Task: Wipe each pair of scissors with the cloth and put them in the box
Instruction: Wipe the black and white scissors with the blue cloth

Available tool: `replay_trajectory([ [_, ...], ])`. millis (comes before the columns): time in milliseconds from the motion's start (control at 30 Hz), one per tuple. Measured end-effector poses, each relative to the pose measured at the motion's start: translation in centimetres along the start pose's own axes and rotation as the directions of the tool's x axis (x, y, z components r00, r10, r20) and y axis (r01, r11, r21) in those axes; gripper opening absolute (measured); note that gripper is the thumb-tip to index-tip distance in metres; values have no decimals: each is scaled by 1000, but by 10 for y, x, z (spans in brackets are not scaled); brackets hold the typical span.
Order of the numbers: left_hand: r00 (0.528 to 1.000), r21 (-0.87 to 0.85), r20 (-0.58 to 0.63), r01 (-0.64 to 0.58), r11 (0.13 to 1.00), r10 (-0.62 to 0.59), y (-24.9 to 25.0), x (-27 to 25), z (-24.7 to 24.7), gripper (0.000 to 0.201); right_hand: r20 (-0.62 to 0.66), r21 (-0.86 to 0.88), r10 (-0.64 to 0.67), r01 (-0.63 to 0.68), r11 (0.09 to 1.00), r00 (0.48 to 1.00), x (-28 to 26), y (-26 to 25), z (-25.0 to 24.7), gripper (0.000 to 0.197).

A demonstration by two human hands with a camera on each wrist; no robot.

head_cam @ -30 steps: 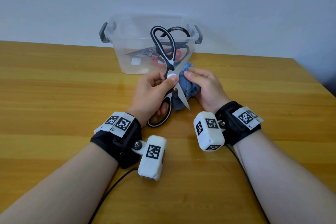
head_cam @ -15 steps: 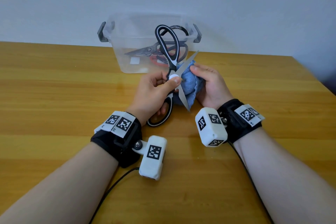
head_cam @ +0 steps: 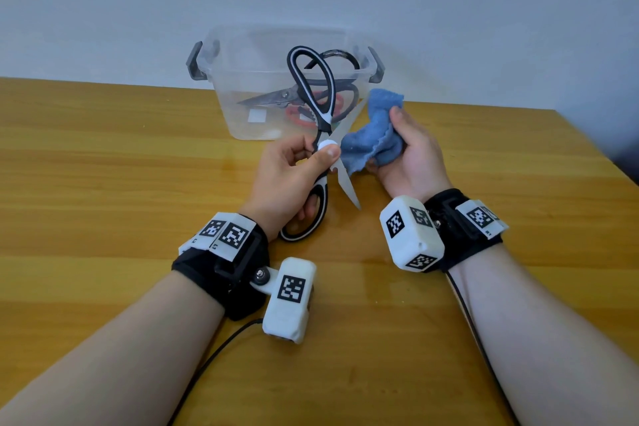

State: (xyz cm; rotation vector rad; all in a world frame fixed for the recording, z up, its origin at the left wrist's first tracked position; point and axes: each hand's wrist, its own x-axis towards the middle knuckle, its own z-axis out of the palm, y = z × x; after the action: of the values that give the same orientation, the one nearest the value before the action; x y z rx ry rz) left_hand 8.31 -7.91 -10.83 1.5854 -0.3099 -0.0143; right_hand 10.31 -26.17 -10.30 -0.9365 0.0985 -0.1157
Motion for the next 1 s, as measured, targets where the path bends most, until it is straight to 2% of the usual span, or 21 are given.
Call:
replay_trajectory([
  [33,1000,-10,-11,-6,1000,5,0,0,0,30,4,-78,12,-12,997,1000,0,1,0,23],
  [133,999,-32,-36,-17,999,16,1,0,0,29,135,-318,28,17,948,990,-6,7,4,16],
  [267,1000,-24,-24,5,1000,-6,0,0,-1,29,226,-410,40,58,910,973,-10,10,5,33],
  [333,1000,-13,-13,19,1000,-19,1,0,-1,30,234,-425,40,65,903,972,-9,11,5,31],
  [400,1000,-9,4,27,1000,-27,1,1,-1,29,225,-409,48,49,911,973,-9,9,5,18],
  [467,999,-11,28,22,1000,-22,0,1,-1,28,210,-355,61,18,935,976,-10,6,4,14],
  [600,998,-12,59,10,1000,-9,-1,2,1,26,246,-239,62,-2,971,967,-10,3,2,23],
  [867,998,-7,64,18,1000,-18,0,2,1,25,201,-74,-60,76,994,978,-10,2,3,24],
  [1000,998,-2,66,25,1000,-25,-1,2,1,30,202,18,-76,74,997,976,-10,0,4,30],
])
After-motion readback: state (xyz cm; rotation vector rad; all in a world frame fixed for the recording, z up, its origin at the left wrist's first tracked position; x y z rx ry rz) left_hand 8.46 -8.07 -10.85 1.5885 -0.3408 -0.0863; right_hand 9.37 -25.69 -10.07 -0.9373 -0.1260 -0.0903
